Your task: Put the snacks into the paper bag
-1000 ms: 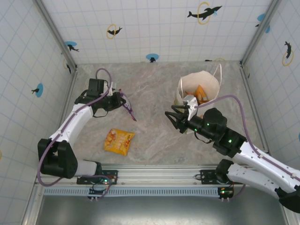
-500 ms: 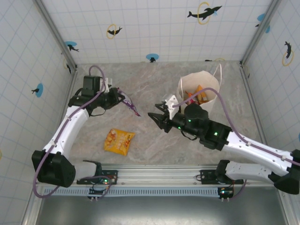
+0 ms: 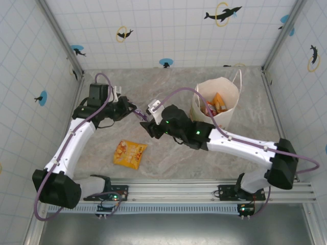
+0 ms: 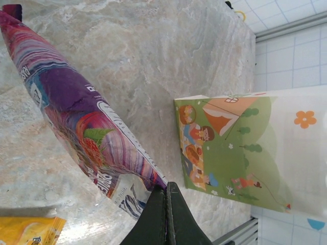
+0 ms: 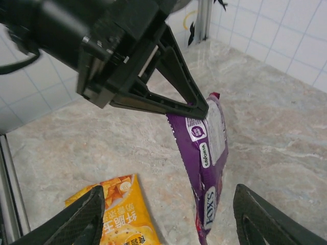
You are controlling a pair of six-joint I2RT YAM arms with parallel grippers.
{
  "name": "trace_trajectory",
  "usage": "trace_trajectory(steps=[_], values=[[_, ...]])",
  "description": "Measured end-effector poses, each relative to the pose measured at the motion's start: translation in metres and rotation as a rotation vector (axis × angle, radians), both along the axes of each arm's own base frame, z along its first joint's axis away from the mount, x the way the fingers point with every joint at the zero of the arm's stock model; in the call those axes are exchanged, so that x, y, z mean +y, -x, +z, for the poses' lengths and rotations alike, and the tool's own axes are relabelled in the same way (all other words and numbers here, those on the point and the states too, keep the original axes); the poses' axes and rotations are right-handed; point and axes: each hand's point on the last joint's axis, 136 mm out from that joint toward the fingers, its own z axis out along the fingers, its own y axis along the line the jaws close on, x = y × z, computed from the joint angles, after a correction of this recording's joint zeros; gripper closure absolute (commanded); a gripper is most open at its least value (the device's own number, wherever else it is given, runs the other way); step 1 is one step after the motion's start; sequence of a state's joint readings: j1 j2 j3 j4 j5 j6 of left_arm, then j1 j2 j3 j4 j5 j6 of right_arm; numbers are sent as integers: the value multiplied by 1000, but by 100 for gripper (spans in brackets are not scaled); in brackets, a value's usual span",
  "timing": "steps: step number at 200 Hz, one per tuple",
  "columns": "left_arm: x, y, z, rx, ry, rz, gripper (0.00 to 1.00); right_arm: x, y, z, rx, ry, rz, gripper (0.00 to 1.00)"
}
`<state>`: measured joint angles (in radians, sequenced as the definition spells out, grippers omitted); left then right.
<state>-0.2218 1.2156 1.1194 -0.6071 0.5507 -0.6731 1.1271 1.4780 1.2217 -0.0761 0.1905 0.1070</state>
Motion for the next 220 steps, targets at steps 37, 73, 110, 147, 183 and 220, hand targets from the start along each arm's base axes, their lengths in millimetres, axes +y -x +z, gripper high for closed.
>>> trace_trajectory(steps=[37,73,110,147,183,220], values=[[0,2,3,-3,7,3,100,12,-20,-19,23,45,-31,31],[0,6,8,-12,13,6,100,17,-32,-42,57,82,-51,32],[-1,7,11,-16,24,1,100,23,-38,-70,102,113,-54,35],[-3,8,12,-7,33,2,100,33,-43,-82,114,118,-51,51],[-3,9,12,-6,35,2,100,36,-49,-79,93,94,-73,73],[-3,5,15,-28,36,5,100,39,-54,-73,61,52,-76,90]])
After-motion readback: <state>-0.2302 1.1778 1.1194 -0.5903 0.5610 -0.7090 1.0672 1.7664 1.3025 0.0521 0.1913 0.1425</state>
